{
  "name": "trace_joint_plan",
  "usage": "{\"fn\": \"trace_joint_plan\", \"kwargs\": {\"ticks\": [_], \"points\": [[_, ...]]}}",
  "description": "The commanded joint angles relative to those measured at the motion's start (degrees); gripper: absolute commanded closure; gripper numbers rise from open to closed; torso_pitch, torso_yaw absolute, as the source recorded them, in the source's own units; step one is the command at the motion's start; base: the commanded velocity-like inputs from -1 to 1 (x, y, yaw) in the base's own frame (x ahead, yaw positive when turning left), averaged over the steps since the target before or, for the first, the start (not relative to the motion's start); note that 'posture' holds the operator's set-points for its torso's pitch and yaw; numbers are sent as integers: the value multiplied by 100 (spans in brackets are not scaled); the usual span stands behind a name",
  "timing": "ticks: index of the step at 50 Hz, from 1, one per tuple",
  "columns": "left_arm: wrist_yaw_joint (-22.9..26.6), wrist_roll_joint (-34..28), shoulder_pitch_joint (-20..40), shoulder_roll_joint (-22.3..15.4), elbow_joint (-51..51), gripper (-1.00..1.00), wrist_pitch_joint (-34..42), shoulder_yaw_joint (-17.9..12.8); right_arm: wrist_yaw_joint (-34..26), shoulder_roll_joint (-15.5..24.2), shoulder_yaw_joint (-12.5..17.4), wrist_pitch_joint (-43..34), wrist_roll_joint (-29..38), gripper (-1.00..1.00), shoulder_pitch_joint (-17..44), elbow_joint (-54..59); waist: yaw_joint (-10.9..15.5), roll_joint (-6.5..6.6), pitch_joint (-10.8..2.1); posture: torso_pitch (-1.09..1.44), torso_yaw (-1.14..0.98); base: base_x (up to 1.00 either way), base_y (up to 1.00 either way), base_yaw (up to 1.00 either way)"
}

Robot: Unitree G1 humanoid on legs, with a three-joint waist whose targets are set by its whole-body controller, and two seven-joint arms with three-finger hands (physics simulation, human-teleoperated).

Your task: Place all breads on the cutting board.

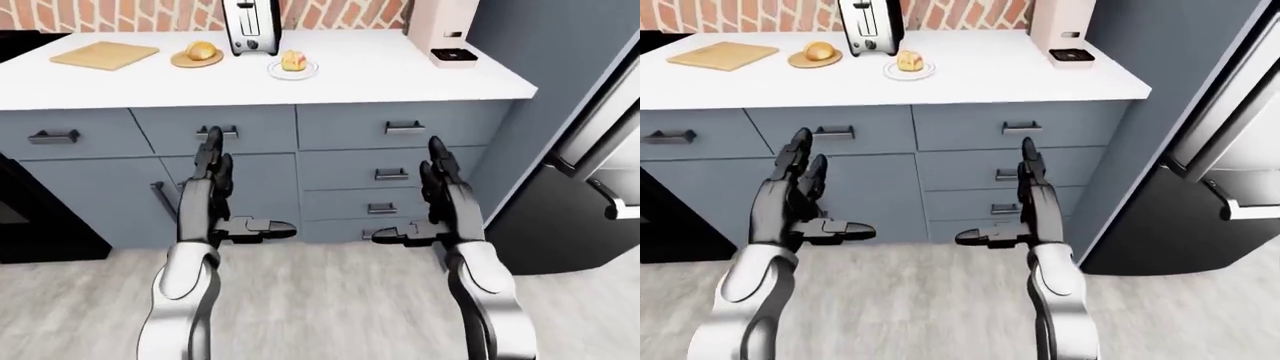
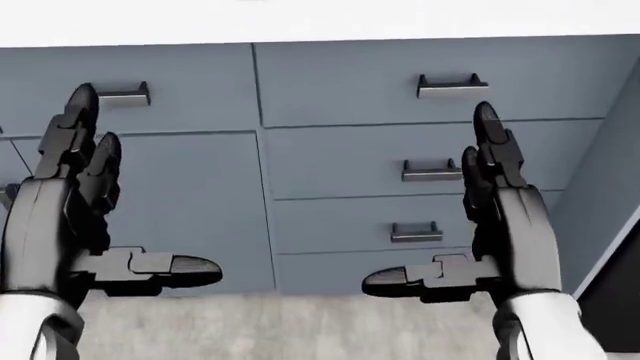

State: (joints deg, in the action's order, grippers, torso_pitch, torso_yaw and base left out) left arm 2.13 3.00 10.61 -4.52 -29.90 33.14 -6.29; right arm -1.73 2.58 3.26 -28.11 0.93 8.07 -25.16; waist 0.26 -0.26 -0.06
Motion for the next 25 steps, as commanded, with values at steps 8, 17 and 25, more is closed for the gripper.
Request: {"fn": "trace_joint_plan", "kwargs": {"ticks": [8, 17, 25], "points": [[-30, 2, 300, -79, -458, -100, 294, -26, -41, 3, -34, -99, -35, -100, 207, -289, -26, 107, 97, 0, 0, 6, 8, 0], [-25, -7, 560, -194, -711, -100, 673, -113, -68, 15, -128, -383, 13, -100, 453, -520, -70, -52, 214, 0, 0, 24, 9, 0], [14, 38, 635, -261, -923, -100, 876, -221, -95, 32, -121, -759, 65, -100, 663, -825, -89, 38, 200, 0, 0, 31, 18, 0]]}}
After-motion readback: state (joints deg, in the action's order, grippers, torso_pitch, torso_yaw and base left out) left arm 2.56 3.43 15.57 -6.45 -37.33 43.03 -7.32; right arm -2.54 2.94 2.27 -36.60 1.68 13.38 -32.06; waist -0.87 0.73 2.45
